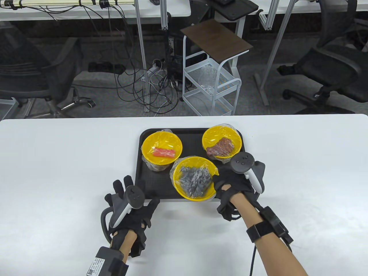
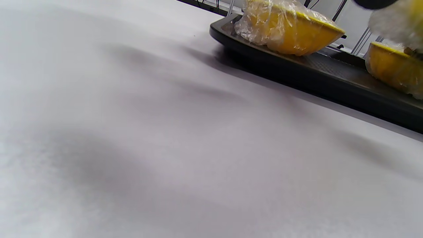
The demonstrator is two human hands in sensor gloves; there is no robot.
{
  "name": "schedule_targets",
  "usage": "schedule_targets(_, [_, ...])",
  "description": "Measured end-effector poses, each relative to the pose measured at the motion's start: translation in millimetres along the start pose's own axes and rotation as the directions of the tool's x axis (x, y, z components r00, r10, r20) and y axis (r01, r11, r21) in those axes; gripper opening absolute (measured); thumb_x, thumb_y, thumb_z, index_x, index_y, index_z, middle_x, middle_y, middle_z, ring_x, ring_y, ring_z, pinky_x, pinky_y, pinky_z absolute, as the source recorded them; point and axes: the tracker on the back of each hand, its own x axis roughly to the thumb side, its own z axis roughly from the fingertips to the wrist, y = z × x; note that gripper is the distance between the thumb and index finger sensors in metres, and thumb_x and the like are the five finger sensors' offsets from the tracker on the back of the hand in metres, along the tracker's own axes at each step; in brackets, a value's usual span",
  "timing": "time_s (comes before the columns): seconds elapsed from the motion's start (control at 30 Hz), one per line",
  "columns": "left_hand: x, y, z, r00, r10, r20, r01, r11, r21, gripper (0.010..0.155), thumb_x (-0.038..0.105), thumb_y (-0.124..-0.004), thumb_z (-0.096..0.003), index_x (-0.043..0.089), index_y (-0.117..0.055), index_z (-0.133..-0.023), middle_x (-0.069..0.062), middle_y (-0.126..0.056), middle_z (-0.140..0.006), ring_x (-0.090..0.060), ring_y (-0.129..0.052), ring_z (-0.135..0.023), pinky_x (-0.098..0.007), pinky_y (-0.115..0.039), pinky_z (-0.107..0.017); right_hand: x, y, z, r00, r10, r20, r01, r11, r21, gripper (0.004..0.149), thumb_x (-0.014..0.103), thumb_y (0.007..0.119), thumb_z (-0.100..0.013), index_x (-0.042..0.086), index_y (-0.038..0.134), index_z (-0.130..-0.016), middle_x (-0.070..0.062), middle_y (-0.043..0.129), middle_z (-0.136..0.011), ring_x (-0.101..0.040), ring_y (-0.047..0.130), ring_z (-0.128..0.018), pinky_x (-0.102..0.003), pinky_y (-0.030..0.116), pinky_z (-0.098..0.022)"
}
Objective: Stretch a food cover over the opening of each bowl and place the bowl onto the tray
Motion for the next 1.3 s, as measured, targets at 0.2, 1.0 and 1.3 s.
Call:
schedule_targets(0.2, [-6.9,-1.2,-1.2,1.0,-0.007,-0.016,0.006,1.0,-0.02,0.09,0.083,-0.052,-0.0398,0.046,-0.019,-0.115,0.008,0.003,-0.122,-0.029,0.01,-0.114,-0.064,-0.002,-0.076,-8.7,9.4,-26.7,0.997,0.002,-0.074,0.0,1.0,0.026,0.052,0.032,0.085,-0.046,-0.001,0.085,-0.087,-0.012,0.107,-0.049,-0.018,0.108,-0.012,-0.028,0.091,-0.004])
schedule_targets(1.0, [-5.3,-2.2,1.7,1.0,0.005,-0.028,-0.006,0.998,-0.06,0.09,0.083,-0.052,-0.0401,0.046,-0.019,-0.115,0.007,0.003,-0.123,-0.03,0.01,-0.114,-0.064,-0.001,-0.076,-18.0,-37.8,31.8,0.998,-0.017,0.063,0.028,0.981,-0.192,0.077,0.049,0.077,-0.047,0.005,0.057,-0.107,-0.027,0.079,-0.096,-0.044,0.101,-0.056,-0.049,0.089,-0.034])
schedule_targets(1.3, [-0.9,0.5,11.5,1.0,-0.019,-0.012,0.018,0.999,-0.041,0.09,0.083,-0.052,-0.0401,0.046,-0.018,-0.115,0.007,0.004,-0.122,-0.03,0.011,-0.114,-0.065,0.0,-0.075,-12.4,-8.5,104.7,0.89,0.401,0.219,-0.323,0.891,-0.319,0.087,0.062,0.074,-0.048,0.018,0.041,-0.115,-0.025,0.045,-0.115,-0.063,0.067,-0.092,-0.064,0.073,-0.054])
